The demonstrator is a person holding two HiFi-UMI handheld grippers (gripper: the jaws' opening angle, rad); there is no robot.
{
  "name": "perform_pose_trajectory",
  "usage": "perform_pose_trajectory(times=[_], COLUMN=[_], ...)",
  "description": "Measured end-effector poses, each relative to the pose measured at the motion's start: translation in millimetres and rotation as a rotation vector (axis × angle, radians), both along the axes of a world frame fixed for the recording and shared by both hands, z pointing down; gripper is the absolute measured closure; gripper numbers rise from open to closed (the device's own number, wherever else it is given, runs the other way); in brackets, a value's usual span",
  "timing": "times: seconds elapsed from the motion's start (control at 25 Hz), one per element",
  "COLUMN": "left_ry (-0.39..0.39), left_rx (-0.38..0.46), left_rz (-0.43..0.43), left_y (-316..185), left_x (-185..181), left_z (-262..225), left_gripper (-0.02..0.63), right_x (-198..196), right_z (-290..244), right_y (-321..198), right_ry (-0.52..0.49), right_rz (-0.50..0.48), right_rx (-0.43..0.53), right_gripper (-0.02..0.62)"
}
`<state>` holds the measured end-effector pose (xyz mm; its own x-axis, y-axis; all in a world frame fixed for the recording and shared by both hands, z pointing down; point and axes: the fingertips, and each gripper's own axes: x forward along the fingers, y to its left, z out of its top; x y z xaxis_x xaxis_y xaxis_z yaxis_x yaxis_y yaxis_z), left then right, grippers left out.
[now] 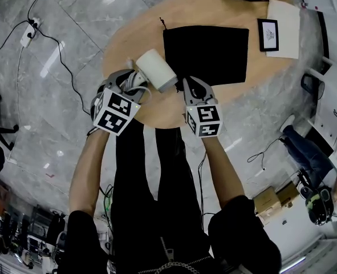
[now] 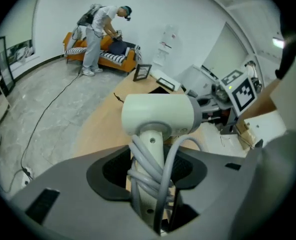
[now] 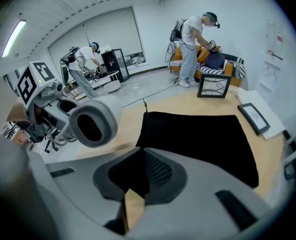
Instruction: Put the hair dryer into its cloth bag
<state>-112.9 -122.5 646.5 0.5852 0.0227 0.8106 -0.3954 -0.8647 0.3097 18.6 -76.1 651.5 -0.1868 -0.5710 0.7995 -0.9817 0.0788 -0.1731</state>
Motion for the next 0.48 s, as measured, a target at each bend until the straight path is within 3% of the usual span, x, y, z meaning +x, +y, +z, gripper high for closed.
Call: perform_pose_trajectory(times=[0.16,0.48], left_ry=[-0.106,-0.196], left_rx=[0.069,0.155], left_rz=[0.118,0.190], left_y=[1.8,-0.2], left_x=[10.9,27.3], left_z=[12.7,22.5], left_gripper=[0.399,0.399], right_x=[-0.4,1.3], right_z=[-9.8,-27.4], right_y=[1.1,-0.6], right_ry=[0.022,0.001], right_rz=[-0.028,-0.027], right_rx=[0.026,0.084], right_gripper=[0.569,0.569])
